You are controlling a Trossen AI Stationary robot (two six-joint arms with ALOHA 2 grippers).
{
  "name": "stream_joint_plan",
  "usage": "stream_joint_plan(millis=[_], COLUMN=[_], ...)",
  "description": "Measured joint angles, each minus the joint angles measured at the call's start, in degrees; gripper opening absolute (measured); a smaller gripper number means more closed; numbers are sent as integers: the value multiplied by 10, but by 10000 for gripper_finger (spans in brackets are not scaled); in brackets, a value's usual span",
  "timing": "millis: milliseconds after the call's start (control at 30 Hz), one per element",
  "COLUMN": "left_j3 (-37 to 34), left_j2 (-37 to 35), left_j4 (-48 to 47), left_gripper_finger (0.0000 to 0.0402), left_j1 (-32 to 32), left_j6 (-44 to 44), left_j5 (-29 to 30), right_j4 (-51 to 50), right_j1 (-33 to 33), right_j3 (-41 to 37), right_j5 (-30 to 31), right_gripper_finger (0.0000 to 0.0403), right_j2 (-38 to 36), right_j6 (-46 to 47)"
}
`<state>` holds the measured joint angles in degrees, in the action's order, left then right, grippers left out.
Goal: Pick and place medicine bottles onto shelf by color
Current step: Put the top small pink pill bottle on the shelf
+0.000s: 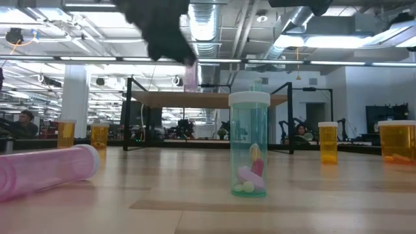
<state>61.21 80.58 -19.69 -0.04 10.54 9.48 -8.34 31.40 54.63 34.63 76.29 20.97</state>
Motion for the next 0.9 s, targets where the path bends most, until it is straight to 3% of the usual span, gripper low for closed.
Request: stream_joint_plan(millis=[167, 333, 700, 900], left_j3=[93, 166, 368, 403], left_j2=[2, 31, 191, 253], left_j4=[-51, -91, -147, -152], left_gripper_finger=[107, 107, 107, 107], left_j1=[73, 149, 248, 286], left_j6=[-20, -36, -134, -192], left_j5=[-9, -75, -215, -266], right_j4=[0, 0, -14, -39], right_j1=[0, 0, 9, 29], right_j3=[0, 0, 0, 0], right_j5=[-1, -2, -3, -3], right_gripper_finger=[244, 244, 244, 244], right_j2=[0, 0, 0, 0], right_j6=[0, 0, 0, 30])
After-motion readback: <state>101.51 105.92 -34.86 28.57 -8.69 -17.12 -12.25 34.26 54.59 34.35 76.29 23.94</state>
